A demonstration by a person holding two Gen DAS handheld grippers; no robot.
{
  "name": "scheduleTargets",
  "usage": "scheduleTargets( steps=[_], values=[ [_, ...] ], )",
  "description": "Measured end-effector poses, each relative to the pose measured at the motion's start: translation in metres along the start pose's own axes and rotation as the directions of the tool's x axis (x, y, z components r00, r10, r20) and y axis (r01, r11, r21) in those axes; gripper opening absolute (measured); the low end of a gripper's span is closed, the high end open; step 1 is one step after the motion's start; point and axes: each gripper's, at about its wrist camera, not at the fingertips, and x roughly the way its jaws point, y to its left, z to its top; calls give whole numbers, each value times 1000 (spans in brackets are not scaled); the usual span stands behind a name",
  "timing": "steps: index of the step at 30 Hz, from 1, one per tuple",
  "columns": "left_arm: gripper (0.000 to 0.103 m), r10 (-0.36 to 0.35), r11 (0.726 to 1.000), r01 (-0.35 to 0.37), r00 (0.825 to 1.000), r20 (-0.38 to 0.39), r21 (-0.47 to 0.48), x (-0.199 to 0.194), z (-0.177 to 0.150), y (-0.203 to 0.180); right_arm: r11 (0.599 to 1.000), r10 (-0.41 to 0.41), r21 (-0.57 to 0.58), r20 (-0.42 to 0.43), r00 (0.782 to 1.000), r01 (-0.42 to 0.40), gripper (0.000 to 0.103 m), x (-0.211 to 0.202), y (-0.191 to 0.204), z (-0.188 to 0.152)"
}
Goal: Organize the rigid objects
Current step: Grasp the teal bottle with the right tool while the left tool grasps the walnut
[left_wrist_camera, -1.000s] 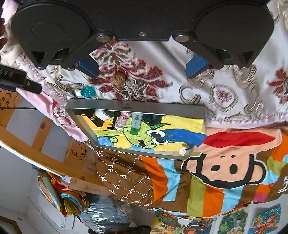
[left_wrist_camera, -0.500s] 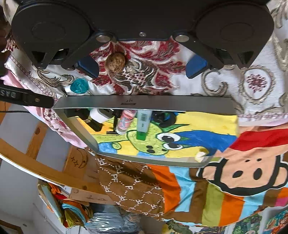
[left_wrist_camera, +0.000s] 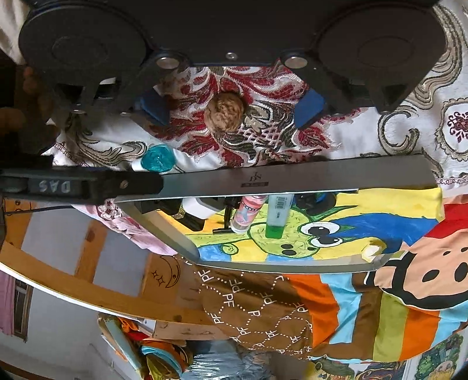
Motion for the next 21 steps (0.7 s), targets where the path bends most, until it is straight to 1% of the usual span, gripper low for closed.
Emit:
scheduleTargets(
  steps=[2, 4, 5, 7, 8, 10, 12, 13, 17, 19, 21],
  values=[
    [83, 0, 1000, 0, 1000, 1, -5, 1, -1, 1, 1000, 6, -10, 4, 1000, -6, 96, 3, 3, 0],
    [77, -1, 1000, 1, 1000, 5, -14, 0, -1, 2, 1000, 14, -27, 9, 1000, -13, 92, 5, 8, -2],
    [76, -2, 1000, 2, 1000, 7, -20, 0, -1, 3, 999, 12, -46, 11, 1000, -12, 89, 5, 11, -2],
    [69, -2, 1000, 2, 1000, 9, -24, 0, -2, 4, 997, 17, -80, 9, 1000, -16, 83, 7, 18, -3],
    [67, -2, 1000, 2, 1000, 10, -25, 0, -2, 4, 996, 13, -92, -1, 1000, -13, 76, 8, 21, -4],
    [58, 0, 1000, 0, 1000, 12, -26, 0, -2, 4, 995, -20, -102, -27, 999, 17, 73, 10, 24, -6],
    [53, 10, 999, -9, 1000, 12, -36, 0, -2, 6, 995, -47, -91, -45, 998, 43, 65, 13, 23, -7],
    [51, 11, 999, -10, 1000, 12, -45, 0, -2, 7, 995, -58, -87, -47, 997, 54, 63, 14, 23, -8],
    [44, 6, 998, -5, 1000, 18, -62, -1, -2, 10, 991, -89, -109, -47, 995, 84, 58, 18, 26, -11],
    [39, 6, 998, -5, 1000, 20, -56, -2, -2, 9, 987, -108, -126, -46, 993, 101, 53, 18, 30, -13],
    [38, 5, 999, -4, 1000, 21, -53, -2, -2, 8, 985, -111, -135, -43, 993, 104, 47, 20, 31, -14]
  ],
)
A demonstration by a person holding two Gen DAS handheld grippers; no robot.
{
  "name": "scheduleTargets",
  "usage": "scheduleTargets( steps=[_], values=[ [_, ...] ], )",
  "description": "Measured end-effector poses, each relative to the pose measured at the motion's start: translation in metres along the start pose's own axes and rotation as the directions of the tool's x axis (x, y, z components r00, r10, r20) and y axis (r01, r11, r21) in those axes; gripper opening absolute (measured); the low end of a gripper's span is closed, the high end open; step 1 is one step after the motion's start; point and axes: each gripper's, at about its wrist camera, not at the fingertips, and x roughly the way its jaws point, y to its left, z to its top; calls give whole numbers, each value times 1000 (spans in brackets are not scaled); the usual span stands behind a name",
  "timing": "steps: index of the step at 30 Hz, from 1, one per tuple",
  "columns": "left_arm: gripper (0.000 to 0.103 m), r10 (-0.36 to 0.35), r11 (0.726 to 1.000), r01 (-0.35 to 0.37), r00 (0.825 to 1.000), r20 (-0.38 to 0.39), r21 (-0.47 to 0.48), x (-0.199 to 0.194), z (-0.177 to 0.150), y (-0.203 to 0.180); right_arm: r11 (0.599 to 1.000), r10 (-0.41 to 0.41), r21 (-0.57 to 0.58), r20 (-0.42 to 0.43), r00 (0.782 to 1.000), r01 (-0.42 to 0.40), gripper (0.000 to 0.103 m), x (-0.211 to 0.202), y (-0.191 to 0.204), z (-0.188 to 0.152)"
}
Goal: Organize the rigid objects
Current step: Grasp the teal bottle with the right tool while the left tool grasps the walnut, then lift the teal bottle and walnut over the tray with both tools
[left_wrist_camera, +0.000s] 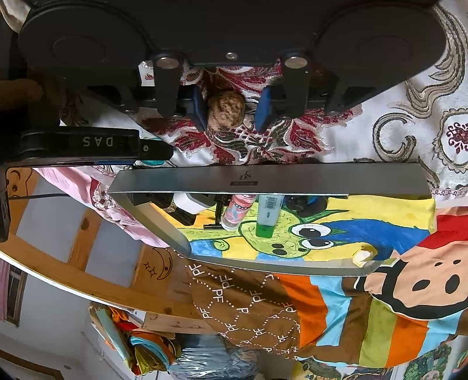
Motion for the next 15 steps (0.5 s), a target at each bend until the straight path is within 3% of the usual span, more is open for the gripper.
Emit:
scheduleTargets(
  steps=[5, 12, 15],
  values=[
    [30, -8, 1000, 8, 1000, 4, -15, -1, 0, 1, 1000, 12, -12, 13, 1000, -12, 44, -4, 1, 0],
    [29, -6, 1000, 7, 1000, 28, -29, -5, 0, 3, 998, 31, -50, 28, 999, -30, 44, -14, 7, 5],
    [29, 4, 999, 1, 994, 108, -44, -16, 1, 3, 994, 75, -77, 32, 997, -72, 44, -24, 8, 12]
  ],
)
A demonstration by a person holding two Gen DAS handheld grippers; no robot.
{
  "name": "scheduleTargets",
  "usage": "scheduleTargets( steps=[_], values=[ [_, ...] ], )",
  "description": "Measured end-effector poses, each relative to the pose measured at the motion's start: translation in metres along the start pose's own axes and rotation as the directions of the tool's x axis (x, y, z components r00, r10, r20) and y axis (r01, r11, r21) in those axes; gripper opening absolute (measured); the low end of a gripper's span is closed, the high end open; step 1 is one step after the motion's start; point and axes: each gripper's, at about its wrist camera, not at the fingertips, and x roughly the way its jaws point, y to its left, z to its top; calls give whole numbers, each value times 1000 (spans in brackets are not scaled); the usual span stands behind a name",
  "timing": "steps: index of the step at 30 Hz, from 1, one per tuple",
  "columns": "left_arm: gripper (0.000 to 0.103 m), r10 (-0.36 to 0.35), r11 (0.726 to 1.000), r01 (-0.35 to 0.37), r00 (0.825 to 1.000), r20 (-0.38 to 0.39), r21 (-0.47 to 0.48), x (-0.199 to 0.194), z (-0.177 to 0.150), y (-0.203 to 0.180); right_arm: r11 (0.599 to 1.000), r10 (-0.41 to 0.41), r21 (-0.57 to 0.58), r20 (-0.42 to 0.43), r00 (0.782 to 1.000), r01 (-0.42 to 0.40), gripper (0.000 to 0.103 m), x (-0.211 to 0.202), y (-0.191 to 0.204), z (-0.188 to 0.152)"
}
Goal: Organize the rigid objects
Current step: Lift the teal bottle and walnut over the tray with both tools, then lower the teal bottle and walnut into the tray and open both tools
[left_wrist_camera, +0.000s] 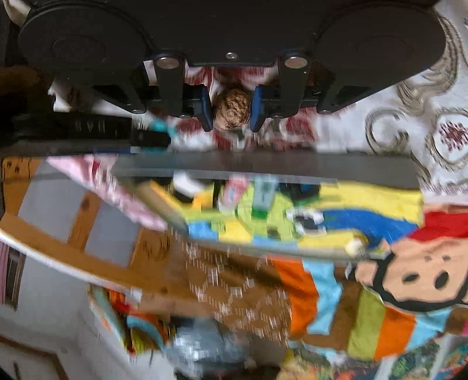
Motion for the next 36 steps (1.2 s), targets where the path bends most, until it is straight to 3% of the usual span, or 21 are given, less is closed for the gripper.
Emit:
scheduleTargets(
  steps=[5, 8, 13, 20, 26, 36],
  values=[
    [29, 46, 998, -51, 988, 148, 36, -13, 13, -8, 999, 34, -14, 89, 995, -33, 44, -24, -3, 18],
    [29, 65, 996, -75, 982, 180, 52, -9, 27, -12, 1000, 3, 8, 151, 989, -4, 44, -30, -8, 24],
    [29, 70, 997, -74, 984, 166, 16, 12, 38, -12, 999, -34, 41, 202, 979, 26, 44, -31, -20, 25],
    [29, 91, 995, -94, 984, 152, 17, 37, 41, -10, 995, -83, 73, 202, 976, 69, 44, -12, -35, 16],
    [29, 103, 995, -101, 988, 119, -20, 49, 37, 1, 995, -94, 60, 180, 979, 84, 45, 15, -33, 8],
    [30, 102, 995, -99, 990, 101, -33, 52, 33, 5, 995, -91, 44, 165, 982, 85, 44, 26, -27, 9]
  ],
)
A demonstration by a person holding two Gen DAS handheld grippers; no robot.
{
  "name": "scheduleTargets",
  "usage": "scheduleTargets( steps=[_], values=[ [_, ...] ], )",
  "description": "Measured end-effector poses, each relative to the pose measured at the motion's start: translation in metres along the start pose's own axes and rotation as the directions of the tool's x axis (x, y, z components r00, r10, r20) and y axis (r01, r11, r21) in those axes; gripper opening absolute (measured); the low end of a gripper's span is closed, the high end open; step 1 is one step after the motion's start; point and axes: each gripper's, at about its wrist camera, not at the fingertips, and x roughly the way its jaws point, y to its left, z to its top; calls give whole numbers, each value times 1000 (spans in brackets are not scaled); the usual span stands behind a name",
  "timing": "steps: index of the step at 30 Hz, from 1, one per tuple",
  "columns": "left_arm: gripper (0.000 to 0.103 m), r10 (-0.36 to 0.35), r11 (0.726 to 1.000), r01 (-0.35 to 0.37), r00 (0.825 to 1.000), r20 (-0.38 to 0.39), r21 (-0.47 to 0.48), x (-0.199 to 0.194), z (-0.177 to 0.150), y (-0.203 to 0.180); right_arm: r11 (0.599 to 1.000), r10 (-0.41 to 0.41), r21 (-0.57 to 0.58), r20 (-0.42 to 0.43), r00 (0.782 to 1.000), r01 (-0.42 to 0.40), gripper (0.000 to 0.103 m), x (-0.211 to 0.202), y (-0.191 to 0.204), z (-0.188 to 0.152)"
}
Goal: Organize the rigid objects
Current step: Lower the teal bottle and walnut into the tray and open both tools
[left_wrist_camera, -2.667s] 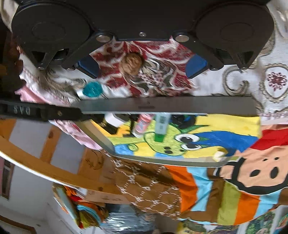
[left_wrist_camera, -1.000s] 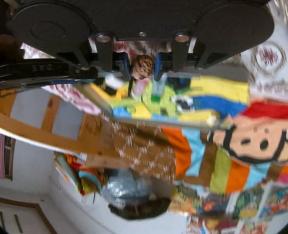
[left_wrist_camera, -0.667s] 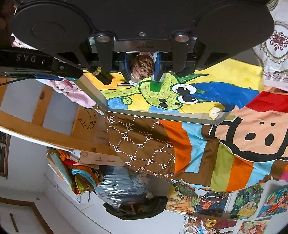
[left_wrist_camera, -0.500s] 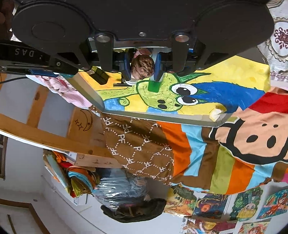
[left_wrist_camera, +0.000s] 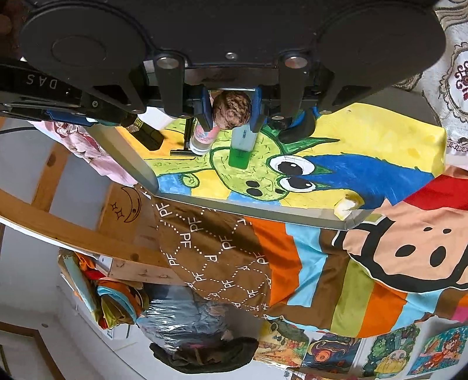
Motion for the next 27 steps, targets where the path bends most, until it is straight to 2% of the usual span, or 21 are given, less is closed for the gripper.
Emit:
scheduleTargets(
  steps=[15, 22, 23, 25, 27],
  values=[
    [30, -21, 1000, 22, 999, -26, 22, 1, 0, -3, 1000, -1, -16, -32, 999, 0, 46, 6, 2, 3],
    [32, -34, 999, 34, 999, -21, -2, -2, 2, -1, 1000, 3, -19, -33, 999, -4, 47, 5, 2, 3],
    [33, -32, 999, 32, 999, -20, -6, -2, 2, 0, 1000, 3, -22, -34, 999, -4, 50, 5, 2, 4],
    [41, -24, 1000, 24, 1000, -16, -19, -5, 3, 1, 1000, -3, -19, -36, 999, 3, 60, 2, 2, 5],
    [51, -4, 999, 4, 1000, -2, -37, -11, 5, 2, 1000, -2, -1, -29, 1000, 2, 76, -3, -2, 7]
  ],
)
